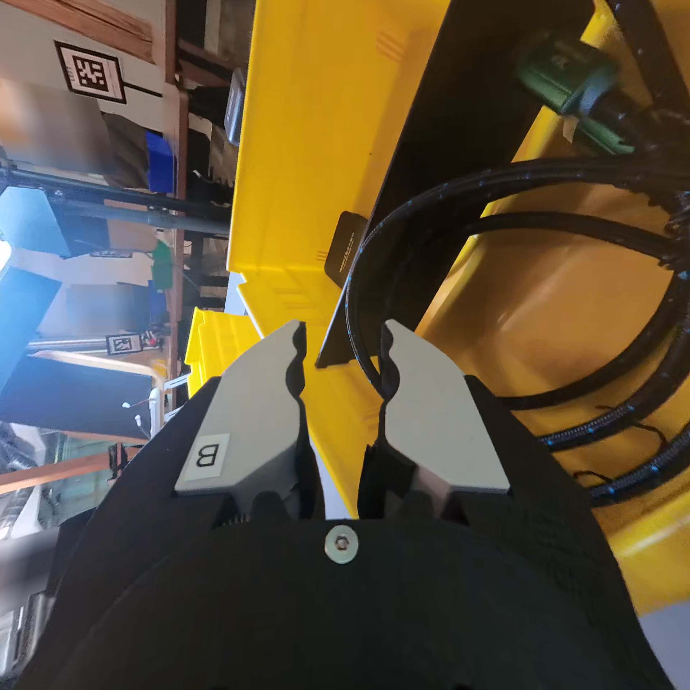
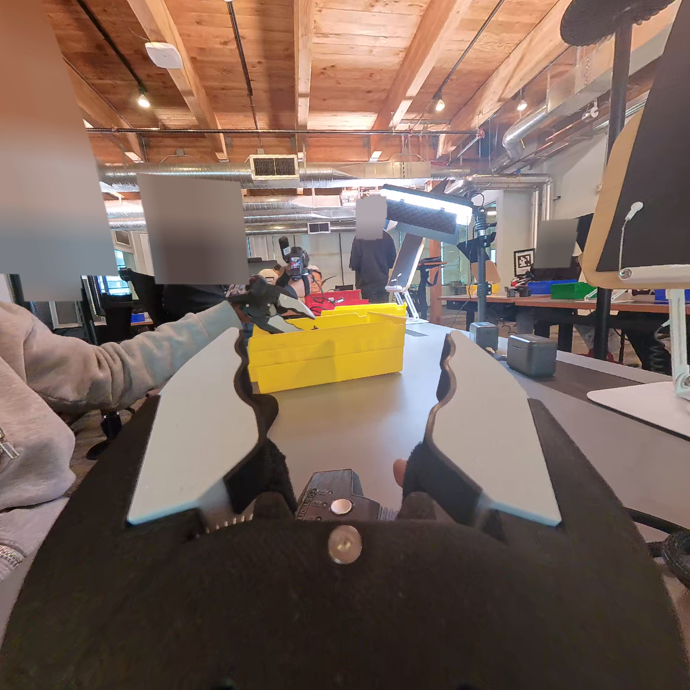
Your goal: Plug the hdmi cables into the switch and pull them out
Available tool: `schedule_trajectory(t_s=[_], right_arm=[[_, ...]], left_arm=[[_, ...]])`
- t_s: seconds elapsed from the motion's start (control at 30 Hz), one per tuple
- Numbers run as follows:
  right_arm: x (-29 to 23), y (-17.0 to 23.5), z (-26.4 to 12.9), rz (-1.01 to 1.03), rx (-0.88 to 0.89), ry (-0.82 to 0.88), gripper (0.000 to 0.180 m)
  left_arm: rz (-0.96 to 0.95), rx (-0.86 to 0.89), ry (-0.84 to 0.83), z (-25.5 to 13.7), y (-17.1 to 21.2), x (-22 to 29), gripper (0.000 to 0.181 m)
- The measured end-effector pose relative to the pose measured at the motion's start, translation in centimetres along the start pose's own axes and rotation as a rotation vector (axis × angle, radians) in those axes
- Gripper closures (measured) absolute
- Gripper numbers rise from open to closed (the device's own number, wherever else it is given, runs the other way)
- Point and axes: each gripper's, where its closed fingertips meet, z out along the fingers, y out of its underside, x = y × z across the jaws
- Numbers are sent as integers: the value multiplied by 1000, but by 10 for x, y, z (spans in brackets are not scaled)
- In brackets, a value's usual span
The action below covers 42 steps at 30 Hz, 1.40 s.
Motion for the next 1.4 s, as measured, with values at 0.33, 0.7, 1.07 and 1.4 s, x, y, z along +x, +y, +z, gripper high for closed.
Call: schedule_trajectory(t_s=[0.33,0.7,1.07,1.4], right_arm=[[-4,5,1,-30,-31,-13,82],[-7,14,4,-112,-104,-7,82],[-14,16,11,-206,-162,-4,106],[-24,-9,5,-222,-110,-38,126]], left_arm=[[7,-30,21,13,-2,-5,175],[-100,61,-331,-82,-49,-97,174],[-246,635,-535,-137,-233,-120,175],[-94,915,-591,-108,-394,-18,174]])
